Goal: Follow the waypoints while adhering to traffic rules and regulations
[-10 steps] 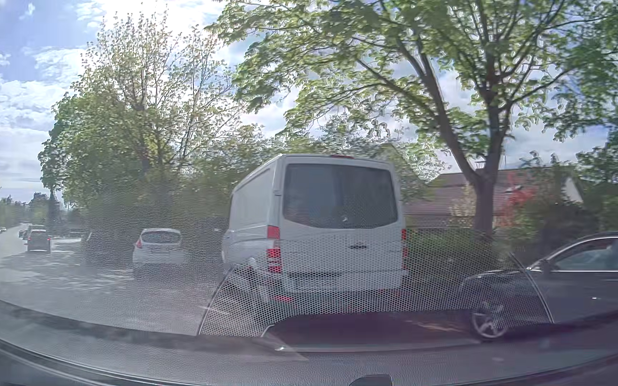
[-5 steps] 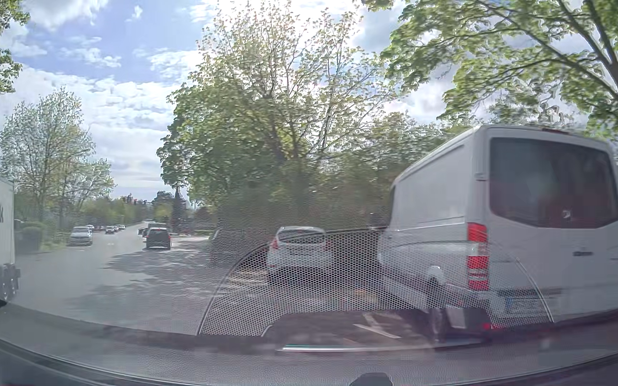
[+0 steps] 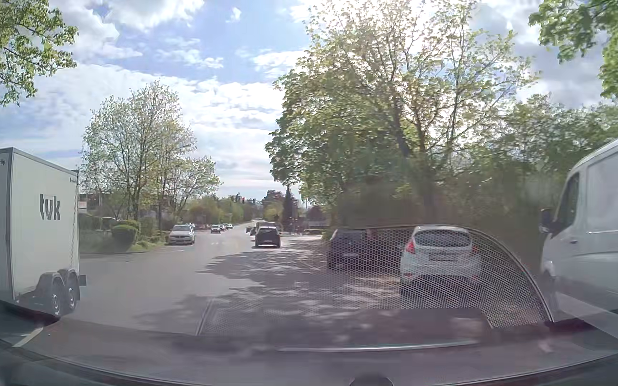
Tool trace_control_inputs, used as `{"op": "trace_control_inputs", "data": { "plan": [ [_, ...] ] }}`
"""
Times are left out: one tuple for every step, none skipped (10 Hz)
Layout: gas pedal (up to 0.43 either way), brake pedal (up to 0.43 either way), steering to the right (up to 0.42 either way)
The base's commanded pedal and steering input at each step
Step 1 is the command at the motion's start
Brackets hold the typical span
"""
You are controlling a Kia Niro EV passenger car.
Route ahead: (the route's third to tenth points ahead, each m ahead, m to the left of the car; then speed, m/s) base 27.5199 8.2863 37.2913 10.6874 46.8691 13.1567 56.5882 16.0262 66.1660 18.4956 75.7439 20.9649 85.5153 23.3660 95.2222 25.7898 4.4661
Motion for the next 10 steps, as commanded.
{"op": "trace_control_inputs", "data": {
  "plan": [
    [0.228,0.000,-0.314],
    [0.228,0.000,-0.260],
    [0.228,0.000,-0.215],
    [0.240,0.000,-0.160],
    [0.240,0.000,-0.123],
    [0.240,0.000,-0.091],
    [0.240,0.000,-0.059],
    [0.228,0.000,-0.041],
    [0.228,0.000,-0.019],
    [0.228,0.000,-0.007]
  ]
}}
